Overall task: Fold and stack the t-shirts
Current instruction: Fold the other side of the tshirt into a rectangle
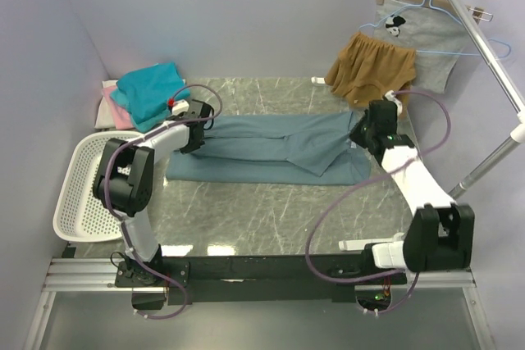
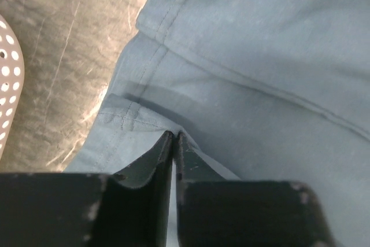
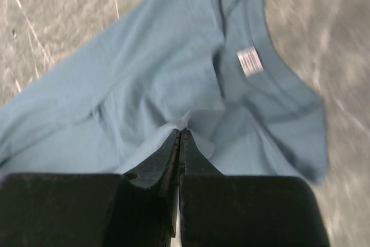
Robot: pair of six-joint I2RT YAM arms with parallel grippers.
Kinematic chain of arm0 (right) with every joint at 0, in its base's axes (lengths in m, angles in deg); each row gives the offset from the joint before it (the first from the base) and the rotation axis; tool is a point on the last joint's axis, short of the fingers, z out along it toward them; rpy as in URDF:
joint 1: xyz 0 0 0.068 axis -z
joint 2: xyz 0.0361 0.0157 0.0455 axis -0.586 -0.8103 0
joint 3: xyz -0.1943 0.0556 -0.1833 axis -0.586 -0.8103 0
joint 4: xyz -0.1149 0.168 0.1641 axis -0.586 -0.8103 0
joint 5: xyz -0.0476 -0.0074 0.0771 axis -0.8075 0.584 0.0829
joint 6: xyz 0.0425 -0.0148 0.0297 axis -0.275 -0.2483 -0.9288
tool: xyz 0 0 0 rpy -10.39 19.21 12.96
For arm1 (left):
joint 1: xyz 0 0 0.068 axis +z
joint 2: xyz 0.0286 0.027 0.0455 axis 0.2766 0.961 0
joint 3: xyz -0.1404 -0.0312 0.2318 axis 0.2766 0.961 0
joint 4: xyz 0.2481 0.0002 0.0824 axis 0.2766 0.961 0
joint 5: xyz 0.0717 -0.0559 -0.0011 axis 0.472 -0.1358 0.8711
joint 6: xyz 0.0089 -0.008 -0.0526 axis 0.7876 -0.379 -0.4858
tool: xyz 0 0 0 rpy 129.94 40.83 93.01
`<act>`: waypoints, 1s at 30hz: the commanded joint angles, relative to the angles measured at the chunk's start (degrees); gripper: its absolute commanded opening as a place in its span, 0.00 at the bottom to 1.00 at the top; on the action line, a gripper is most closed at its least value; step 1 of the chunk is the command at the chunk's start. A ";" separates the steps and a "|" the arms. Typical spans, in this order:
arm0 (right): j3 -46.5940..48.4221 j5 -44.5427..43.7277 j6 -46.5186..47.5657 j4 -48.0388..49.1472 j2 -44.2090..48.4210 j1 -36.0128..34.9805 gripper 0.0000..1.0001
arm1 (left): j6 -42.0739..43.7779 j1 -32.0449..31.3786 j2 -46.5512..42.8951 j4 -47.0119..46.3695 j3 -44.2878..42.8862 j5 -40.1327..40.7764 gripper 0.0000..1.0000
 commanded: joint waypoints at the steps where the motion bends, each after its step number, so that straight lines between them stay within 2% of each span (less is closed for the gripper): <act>1: 6.66 -0.32 1.21 6.40 -9.05 0.20 0.00 | 0.06 0.22 0.28 0.55 -3.06 2.99 0.29; 2: 9.72 -0.32 1.20 5.18 -10.63 0.11 0.05 | -0.38 0.22 -0.07 0.64 -2.54 3.25 0.36; 3: 10.88 -0.49 1.73 5.34 -13.34 0.19 0.21 | -0.73 0.22 -0.85 0.64 -2.27 3.08 0.47; 4: 11.59 -0.32 1.56 5.78 -14.50 0.11 0.34 | -0.91 0.22 -1.30 0.99 -1.75 2.99 0.78; 5: 13.42 -1.19 1.56 5.35 -15.47 0.11 0.54 | -1.34 0.22 -1.74 1.43 -1.05 3.16 0.85; 6: 13.53 -1.98 1.47 5.95 -15.74 -0.07 0.64 | -2.39 0.22 -2.70 1.87 -0.60 4.12 0.90; 7: 13.27 -2.42 1.55 6.83 -15.22 -0.07 0.73 | -2.84 0.14 -3.49 2.14 0.71 4.74 0.91; 8: 13.26 -2.69 1.73 7.36 -14.08 -0.07 0.75 | -3.36 0.14 -5.41 1.96 1.41 5.44 0.92; 9: 13.00 -3.47 2.60 7.54 -13.12 -0.07 0.75 | -3.54 0.14 -6.56 1.79 2.12 6.32 0.95; 12: 11.86 -2.34 3.75 7.46 -9.42 -0.24 0.77 | -3.37 0.14 -10.70 1.44 3.79 6.42 0.98; 15: 11.33 3.17 3.84 3.60 -8.53 -0.51 0.78 | -1.44 -0.04 -12.46 0.21 3.71 4.84 0.98; 18: 10.46 9.86 2.53 -0.62 -10.47 -1.03 0.77 | 1.19 -0.92 -12.29 -2.77 3.71 0.10 0.97; 20: 7.05 14.26 1.91 0.06 -10.82 -1.56 0.77 | 2.34 -1.97 -11.33 -3.84 3.45 -4.74 0.97; 25: 0.80 16.56 -0.64 2.97 -10.91 -3.05 0.72 | 2.78 -4.26 -9.21 -6.65 3.53 -10.54 0.97; 30: 0.26 18.76 -0.38 1.92 -13.10 -4.02 0.69 | 3.31 -5.66 -7.54 -7.44 2.83 -13.36 0.98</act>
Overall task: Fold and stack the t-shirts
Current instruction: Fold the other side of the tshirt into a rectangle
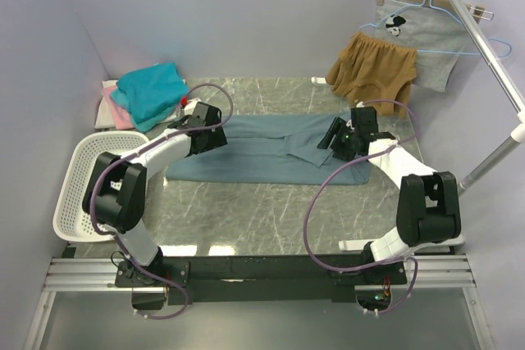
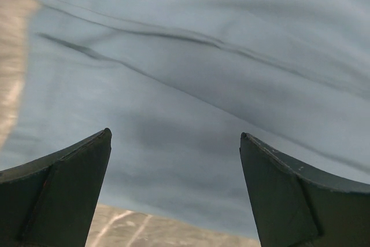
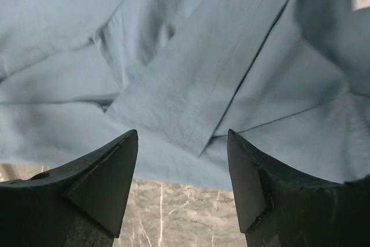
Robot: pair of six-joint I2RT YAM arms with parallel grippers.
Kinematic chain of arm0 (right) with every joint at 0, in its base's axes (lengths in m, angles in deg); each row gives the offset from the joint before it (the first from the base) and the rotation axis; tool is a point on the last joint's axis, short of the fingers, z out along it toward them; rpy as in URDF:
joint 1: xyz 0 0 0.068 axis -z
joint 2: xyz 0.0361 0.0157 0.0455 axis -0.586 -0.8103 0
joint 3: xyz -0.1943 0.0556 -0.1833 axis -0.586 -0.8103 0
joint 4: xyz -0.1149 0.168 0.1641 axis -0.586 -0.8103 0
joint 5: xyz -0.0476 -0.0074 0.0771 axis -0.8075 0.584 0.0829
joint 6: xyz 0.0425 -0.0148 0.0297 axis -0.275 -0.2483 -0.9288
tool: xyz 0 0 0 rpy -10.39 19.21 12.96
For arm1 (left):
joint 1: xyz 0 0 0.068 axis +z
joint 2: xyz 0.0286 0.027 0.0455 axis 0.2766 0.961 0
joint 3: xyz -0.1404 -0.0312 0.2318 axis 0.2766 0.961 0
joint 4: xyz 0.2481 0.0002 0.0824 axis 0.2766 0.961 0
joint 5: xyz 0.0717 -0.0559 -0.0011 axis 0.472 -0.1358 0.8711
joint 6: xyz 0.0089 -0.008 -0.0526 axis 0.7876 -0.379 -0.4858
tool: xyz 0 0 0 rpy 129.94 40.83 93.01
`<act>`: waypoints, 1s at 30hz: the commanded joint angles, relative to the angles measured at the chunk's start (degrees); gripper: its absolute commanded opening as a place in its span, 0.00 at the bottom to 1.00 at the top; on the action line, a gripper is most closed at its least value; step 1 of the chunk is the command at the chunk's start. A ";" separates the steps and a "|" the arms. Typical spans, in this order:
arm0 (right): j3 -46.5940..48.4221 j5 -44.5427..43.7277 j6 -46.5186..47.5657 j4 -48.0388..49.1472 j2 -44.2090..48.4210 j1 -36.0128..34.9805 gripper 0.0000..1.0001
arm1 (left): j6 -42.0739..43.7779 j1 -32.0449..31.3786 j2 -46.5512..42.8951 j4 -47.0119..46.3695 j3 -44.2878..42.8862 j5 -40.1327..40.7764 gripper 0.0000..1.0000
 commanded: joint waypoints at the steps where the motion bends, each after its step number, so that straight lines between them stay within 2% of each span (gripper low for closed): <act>1: -0.16 2.73 -0.62 0.67 -1.43 -1.16 0.69 | 1.74 -0.86 1.46 -2.20 -1.65 -4.27 0.98; 18: -0.25 0.28 -2.29 2.60 -7.94 -3.97 0.63 | 2.44 -1.12 3.75 -1.23 -2.09 -4.09 0.98; 21: -0.07 0.71 -1.94 3.30 -8.29 -4.15 0.51 | 2.53 -1.12 4.10 -1.05 -2.18 -4.00 0.98; 22: 0.01 0.71 -2.02 3.92 -8.21 -4.15 0.37 | 2.53 -1.12 4.19 -1.14 -2.18 -3.92 0.98; 24: 0.01 1.24 -1.67 4.97 -7.85 -4.24 0.26 | 2.61 -1.12 4.45 -0.96 -2.44 -3.74 0.98; 25: 0.36 1.33 -1.59 5.59 -7.42 -4.24 0.15 | 2.62 -1.12 4.72 -0.79 -2.53 -3.74 0.98; 27: 1.41 2.21 -0.97 6.38 -6.71 -4.33 0.10 | 2.70 -1.12 4.89 -0.70 -2.71 -3.65 0.98; 30: 5.79 2.21 -0.09 4.98 -7.23 -4.59 0.10 | 2.79 -1.12 5.16 -0.79 -2.88 -3.56 0.98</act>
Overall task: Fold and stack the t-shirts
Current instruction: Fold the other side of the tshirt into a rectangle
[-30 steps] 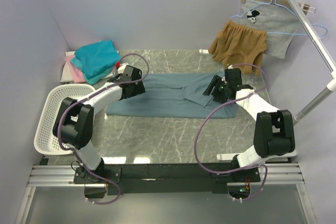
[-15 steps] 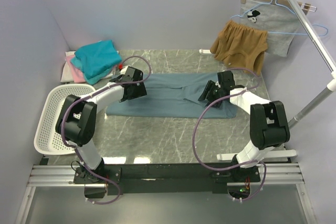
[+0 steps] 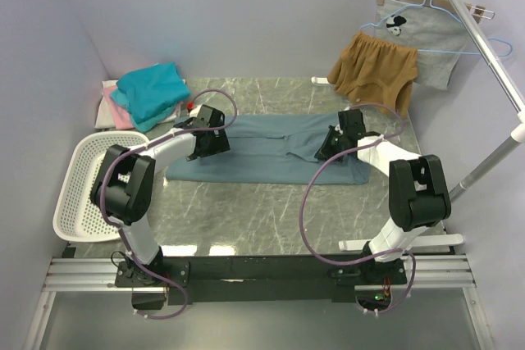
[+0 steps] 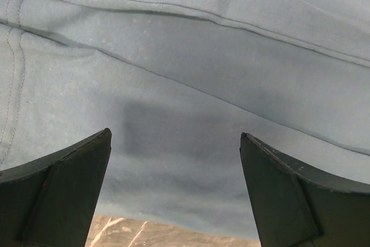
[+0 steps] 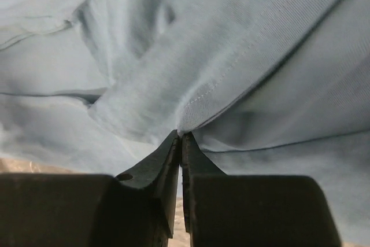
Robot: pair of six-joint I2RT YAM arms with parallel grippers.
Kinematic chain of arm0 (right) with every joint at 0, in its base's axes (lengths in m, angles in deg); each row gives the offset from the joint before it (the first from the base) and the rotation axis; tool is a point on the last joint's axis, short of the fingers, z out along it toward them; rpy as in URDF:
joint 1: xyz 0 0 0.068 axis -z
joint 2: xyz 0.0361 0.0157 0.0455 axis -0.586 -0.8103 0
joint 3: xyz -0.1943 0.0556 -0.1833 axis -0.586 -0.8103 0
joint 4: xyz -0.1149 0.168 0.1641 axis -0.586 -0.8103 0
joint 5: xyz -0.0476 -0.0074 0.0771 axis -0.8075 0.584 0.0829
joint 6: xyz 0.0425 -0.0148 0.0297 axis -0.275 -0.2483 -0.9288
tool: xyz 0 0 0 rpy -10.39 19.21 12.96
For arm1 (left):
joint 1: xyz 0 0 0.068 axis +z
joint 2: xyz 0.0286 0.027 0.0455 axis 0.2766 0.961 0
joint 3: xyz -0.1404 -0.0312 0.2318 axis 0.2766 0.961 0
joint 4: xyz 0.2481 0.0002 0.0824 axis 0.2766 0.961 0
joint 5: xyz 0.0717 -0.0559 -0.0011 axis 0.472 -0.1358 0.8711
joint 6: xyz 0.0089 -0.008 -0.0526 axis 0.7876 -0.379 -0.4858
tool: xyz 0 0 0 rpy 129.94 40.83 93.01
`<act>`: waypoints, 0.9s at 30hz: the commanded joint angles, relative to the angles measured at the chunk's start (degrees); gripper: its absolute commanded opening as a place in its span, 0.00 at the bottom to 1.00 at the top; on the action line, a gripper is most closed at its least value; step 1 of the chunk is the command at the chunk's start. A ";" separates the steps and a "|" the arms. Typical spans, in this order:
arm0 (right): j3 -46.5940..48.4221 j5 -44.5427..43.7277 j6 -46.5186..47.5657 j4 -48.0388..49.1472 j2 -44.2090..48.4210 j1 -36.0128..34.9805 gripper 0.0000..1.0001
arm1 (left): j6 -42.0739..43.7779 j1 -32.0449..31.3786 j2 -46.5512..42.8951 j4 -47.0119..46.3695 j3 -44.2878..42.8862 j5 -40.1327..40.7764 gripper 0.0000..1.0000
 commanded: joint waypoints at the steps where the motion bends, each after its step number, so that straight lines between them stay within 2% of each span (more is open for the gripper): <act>1: 7.03 0.44 1.52 0.50 -0.46 -0.87 0.11 | 1.39 -0.16 0.41 -0.44 -2.71 0.41 0.98; 8: 19.07 1.40 1.18 -0.74 -11.53 -1.40 0.16 | 1.22 -0.16 0.86 0.09 -3.42 0.68 0.98; 10: 23.20 1.23 1.52 -1.26 -15.04 -1.58 0.25 | 1.22 -0.16 0.68 0.00 -3.24 0.50 0.98; 12: 26.10 -1.31 1.88 -3.19 -16.11 -1.93 0.40 | 1.22 -0.16 0.50 0.00 -3.06 0.33 0.98; 14: 25.86 -5.61 3.19 -3.11 -14.72 -2.10 0.47 | 1.30 -0.16 0.33 0.09 -2.89 0.50 0.98; 15: 24.46 -7.28 3.37 -2.85 -12.36 -2.10 0.55 | 1.30 -0.16 0.24 -0.09 -2.80 0.50 0.98; 18: 19.73 -13.44 4.60 -1.71 -5.95 -2.02 0.68 | 1.39 -0.16 0.24 -0.09 -2.89 0.50 0.98; 22: 15.22 -19.42 6.36 -3.28 0.31 -2.10 0.71 | 1.57 -0.16 0.85 -0.53 -3.32 -0.20 0.98; 27: 12.76 -22.94 5.48 -8.38 1.64 -1.84 0.72 | 2.00 -0.16 1.12 -1.05 -3.77 -1.43 0.98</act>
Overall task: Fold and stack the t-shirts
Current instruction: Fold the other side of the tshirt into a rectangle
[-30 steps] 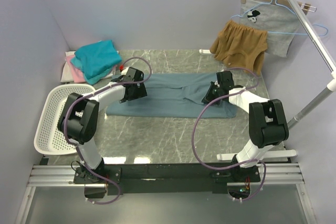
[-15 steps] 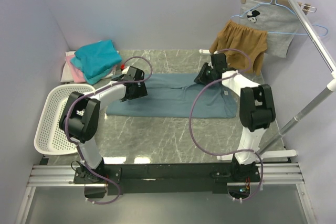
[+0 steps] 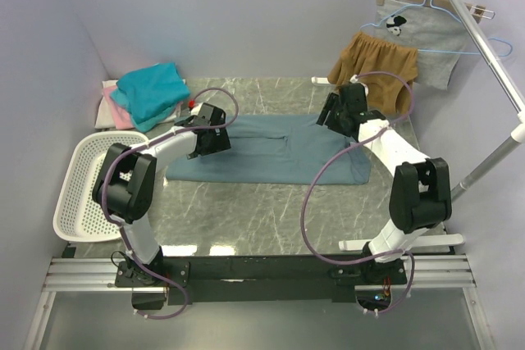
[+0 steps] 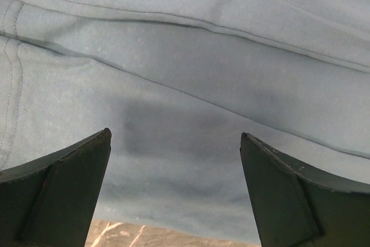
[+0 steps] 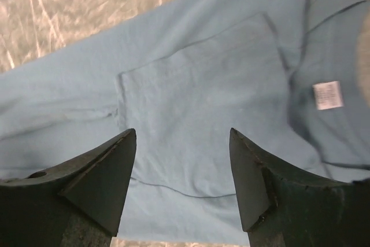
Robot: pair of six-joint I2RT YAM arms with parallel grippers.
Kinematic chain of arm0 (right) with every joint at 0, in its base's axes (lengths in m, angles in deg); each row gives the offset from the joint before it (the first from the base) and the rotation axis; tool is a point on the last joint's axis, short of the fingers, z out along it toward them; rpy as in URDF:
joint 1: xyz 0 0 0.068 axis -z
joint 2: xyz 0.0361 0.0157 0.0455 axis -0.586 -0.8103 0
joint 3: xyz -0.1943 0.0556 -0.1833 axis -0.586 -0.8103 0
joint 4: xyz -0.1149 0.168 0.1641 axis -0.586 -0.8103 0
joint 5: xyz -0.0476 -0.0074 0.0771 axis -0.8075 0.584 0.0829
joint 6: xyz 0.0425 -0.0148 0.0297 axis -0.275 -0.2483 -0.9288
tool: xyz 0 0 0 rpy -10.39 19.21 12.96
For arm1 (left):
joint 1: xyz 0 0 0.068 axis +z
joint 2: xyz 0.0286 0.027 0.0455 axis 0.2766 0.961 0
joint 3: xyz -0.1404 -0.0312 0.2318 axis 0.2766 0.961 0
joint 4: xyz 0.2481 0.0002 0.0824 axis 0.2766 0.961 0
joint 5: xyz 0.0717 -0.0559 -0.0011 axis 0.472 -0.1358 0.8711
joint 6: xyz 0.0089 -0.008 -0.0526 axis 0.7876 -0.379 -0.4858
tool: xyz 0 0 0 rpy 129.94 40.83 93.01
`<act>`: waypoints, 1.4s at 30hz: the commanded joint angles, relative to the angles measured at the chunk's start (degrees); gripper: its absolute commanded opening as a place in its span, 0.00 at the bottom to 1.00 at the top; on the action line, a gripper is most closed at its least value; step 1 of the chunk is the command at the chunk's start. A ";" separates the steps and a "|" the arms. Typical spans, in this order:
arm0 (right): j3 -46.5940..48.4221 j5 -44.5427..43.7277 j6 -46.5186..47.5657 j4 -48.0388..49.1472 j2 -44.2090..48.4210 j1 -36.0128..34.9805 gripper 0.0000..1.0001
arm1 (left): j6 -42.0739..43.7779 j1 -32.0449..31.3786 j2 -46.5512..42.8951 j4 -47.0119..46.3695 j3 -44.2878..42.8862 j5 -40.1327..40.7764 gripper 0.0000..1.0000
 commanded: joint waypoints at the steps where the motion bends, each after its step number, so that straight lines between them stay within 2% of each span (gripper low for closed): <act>1: -3.04 -6.31 0.26 -3.66 1.60 -0.13 0.72 | 1.11 -0.16 0.09 -1.42 -2.32 -1.54 0.98; 10: -9.55 -11.31 -1.68 -5.07 1.42 0.39 0.73 | 2.69 -0.25 0.18 -3.71 -1.97 -6.72 0.98; 20: -12.80 -16.59 -1.59 -7.18 -0.69 2.24 0.69 | 3.05 -0.25 1.50 -2.48 -2.68 -6.47 0.98; 23: -14.38 -14.85 -0.80 -5.52 1.93 2.33 0.69 | 3.22 -0.33 1.32 -2.39 -2.50 -6.29 0.98; 25: -14.13 -10.11 -0.45 -3.41 3.44 2.41 0.69 | 3.13 -0.25 1.32 -2.66 -2.50 -6.29 0.98; 28: -9.58 -4.30 0.17 -2.00 4.59 2.15 0.69 | 3.05 -0.33 1.67 -2.48 -2.85 -6.46 0.98; 31: -2.65 -3.06 0.52 -3.57 1.78 0.84 0.69 | 3.04 -0.33 1.85 -2.57 -2.76 -6.55 0.98; 42: 19.18 -1.22 5.44 -9.72 -18.78 -7.33 0.68 | 3.22 -0.33 2.02 -2.31 -3.03 -6.03 0.98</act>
